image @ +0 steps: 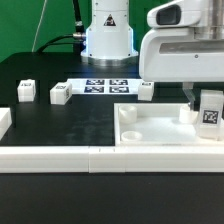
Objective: Assemble one leg
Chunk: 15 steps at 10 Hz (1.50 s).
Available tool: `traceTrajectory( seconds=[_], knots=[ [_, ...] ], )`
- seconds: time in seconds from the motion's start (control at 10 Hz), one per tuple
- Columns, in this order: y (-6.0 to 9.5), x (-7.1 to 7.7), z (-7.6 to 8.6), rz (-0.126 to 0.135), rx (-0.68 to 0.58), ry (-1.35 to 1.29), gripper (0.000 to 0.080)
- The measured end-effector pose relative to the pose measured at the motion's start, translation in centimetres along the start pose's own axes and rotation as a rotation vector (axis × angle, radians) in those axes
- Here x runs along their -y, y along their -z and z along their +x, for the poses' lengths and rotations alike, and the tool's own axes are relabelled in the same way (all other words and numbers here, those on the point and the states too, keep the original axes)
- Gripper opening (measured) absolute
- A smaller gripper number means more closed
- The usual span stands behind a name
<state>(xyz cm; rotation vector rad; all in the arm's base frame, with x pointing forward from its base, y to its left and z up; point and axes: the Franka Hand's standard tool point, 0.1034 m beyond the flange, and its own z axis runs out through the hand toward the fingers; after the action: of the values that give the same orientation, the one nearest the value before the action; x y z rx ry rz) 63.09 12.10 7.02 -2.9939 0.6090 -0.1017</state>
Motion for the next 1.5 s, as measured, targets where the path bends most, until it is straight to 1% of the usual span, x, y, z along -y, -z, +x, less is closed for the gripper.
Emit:
traceTrajectory(
  seconds=[0.1, 0.3, 0.4, 0.8, 0.9, 1.0, 1.1, 1.2, 1.3, 1.4, 1.5],
  knots=[
    [-0.08, -0.15, 0.00, 0.015, -0.008, -0.153, 0.0292],
    [-0.14, -0.21, -0.09, 0.032, -0.021, -0.413, 0.0292],
    [-0.16, -0.32, -0.13, 0.055, -0.023, -0.582, 0.0292],
    [-0.24, 0.07, -0.42, 0.082, -0.005, -0.917, 0.0294],
    [-0.25, 0.08, -0.43, 0.081, -0.005, -0.913, 0.0294],
    [-0.27, 0.09, -0.46, 0.081, -0.006, -0.890, 0.0367],
    [-0.27, 0.09, -0.45, 0.080, -0.008, -0.837, 0.0564],
    [-0.21, 0.04, -0.35, 0.078, -0.009, -0.782, 0.0564],
    [-0.09, 0.09, -0.27, 0.072, -0.006, -0.691, 0.0634],
    [0.00, 0.22, -0.17, 0.061, -0.007, -0.529, 0.0634],
    [0.01, 0.28, 0.05, 0.059, -0.013, -0.381, 0.0647]
  ],
)
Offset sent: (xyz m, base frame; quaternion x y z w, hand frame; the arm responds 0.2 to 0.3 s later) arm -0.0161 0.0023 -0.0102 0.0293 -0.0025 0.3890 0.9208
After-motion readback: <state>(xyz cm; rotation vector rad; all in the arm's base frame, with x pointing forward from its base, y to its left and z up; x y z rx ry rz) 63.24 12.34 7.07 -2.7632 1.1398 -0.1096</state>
